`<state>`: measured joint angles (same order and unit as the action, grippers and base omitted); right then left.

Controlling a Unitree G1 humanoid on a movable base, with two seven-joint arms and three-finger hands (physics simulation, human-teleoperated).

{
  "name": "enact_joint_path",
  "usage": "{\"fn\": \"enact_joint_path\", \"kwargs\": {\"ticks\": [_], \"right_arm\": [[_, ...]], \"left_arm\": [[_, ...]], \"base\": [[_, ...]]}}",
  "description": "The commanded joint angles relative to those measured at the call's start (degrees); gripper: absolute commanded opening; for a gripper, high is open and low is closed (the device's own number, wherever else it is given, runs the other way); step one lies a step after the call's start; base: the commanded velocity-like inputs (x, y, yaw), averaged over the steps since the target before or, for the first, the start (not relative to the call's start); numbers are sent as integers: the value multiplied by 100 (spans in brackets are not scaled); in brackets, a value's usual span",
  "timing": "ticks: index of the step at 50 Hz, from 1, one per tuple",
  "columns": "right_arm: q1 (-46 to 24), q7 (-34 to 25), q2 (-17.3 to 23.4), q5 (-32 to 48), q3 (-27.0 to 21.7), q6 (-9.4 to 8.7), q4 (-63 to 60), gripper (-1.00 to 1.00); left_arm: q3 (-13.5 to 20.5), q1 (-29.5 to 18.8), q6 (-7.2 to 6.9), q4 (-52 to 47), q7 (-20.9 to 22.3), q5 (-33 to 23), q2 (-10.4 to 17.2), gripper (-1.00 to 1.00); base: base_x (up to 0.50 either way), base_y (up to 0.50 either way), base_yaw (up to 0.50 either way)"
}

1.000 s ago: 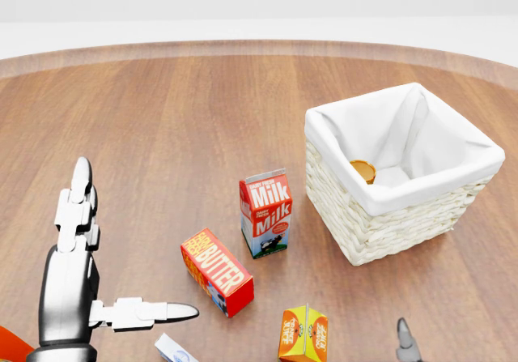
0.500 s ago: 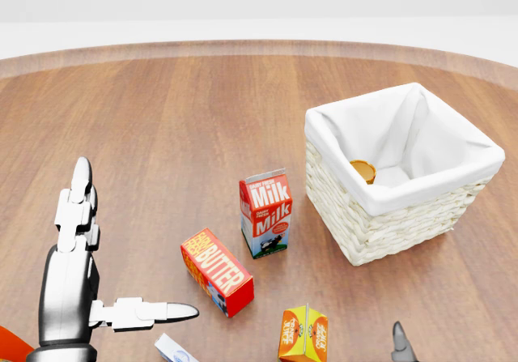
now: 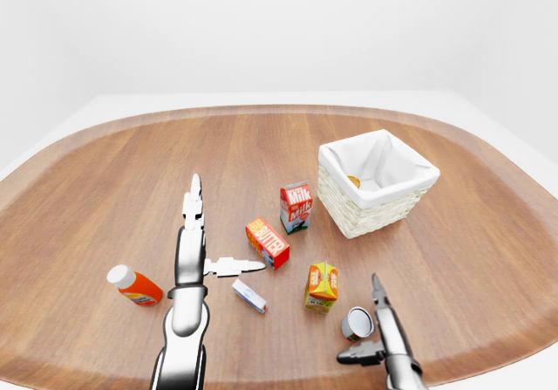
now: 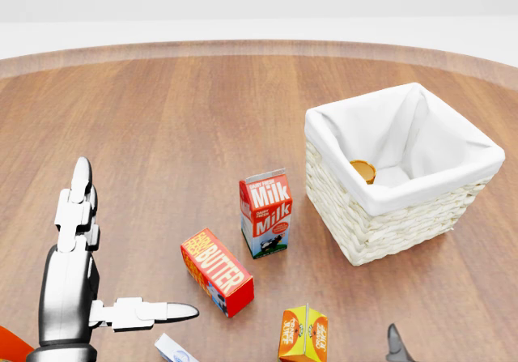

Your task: Pick up the alphabet soup and the tomato sauce, and put them in the basket.

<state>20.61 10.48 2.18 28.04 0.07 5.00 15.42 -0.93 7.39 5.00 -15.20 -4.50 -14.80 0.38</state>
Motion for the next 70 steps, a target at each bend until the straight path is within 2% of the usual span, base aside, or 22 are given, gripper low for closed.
{"fn": "enact_joint_path", "kwargs": {"ticks": [1, 7, 8, 9, 10, 23, 31, 42, 70], "right_arm": [[22, 42, 8, 46, 74, 0, -185, 100], [7, 73, 20, 55, 98, 0, -139, 100], [12, 81, 20, 65, 103, 0, -142, 65], [14, 87, 21, 73, 111, 0, -138, 15], [31, 95, 19, 92, 129, 0, -156, -100], [147, 13, 26, -18, 210, 0, -395, -100], [361, -320, 31, -346, 187, 0, -1128, -100], [576, -998, -52, -947, -90, 0, -2419, -100], [374, -1841, -394, -1409, -796, 0, -3592, -100]], "left_arm": [[33, 24, 0, -63, -21, 39, -5, 100], [32, 24, 0, -63, -19, 38, -4, 100], [32, 23, 0, -63, -19, 37, -3, 100], [33, 23, 0, -63, -20, 39, -5, 100], [33, 23, 0, -63, -19, 40, -4, 100], [33, 23, 0, -63, -19, 38, -4, 100], [33, 24, 0, -63, -21, 38, -5, 100], [33, 24, 0, -63, -20, 39, -5, 100], [32, 39, 0, -51, -7, 58, -3, 100]], "base": [[0, 0, 0], [0, 0, 0], [0, 0, 0], [0, 0, 0], [0, 0, 0], [0, 0, 0], [0, 0, 0], [0, 0, 0], [0, 0, 0]]}}
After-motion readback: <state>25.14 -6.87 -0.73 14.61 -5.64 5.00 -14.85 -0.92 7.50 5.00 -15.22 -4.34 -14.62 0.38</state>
